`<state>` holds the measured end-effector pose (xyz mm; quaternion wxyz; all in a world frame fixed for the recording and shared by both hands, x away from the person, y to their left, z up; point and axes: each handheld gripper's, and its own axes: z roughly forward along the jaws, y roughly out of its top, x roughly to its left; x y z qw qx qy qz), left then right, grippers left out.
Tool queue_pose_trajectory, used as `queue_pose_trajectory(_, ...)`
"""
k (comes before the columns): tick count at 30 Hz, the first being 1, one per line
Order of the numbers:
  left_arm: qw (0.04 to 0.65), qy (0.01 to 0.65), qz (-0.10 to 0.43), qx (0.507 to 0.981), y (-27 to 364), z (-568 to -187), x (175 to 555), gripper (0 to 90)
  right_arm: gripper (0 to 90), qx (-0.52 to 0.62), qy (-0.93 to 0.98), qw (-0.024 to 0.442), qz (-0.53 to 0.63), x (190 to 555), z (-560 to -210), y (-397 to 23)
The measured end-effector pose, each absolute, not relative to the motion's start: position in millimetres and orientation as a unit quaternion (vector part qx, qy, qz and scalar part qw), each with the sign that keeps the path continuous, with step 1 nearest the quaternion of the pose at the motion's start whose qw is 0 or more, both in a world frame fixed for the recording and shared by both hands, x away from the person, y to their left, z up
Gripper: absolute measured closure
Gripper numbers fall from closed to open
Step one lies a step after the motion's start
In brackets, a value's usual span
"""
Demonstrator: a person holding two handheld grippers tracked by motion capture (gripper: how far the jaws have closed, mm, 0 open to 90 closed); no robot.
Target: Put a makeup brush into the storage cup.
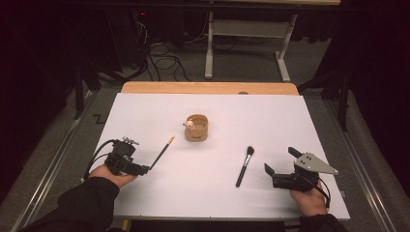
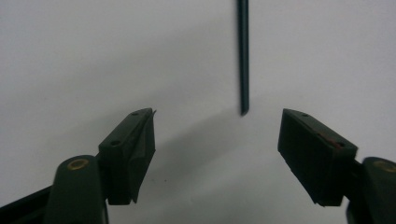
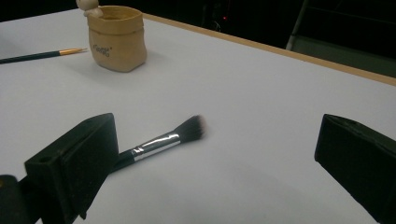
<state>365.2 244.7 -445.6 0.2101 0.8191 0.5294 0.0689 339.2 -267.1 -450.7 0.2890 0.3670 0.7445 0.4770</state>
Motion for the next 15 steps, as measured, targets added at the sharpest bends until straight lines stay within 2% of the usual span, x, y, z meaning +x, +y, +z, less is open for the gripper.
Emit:
queue_pose_trajectory(8,0.169,0.525,0.023,0.834,233.9,-436.5,382.8,32.3,0.7,0.372,0.741,0.288,0.479,340.1,-450.1,-269.8)
queue_pose_trajectory(15,0.124,0.515,0.009,0.848,221.8,-433.6,397.3,34.9,0.7,0.368,0.743,0.287,0.479,339.3,-450.0,-268.8)
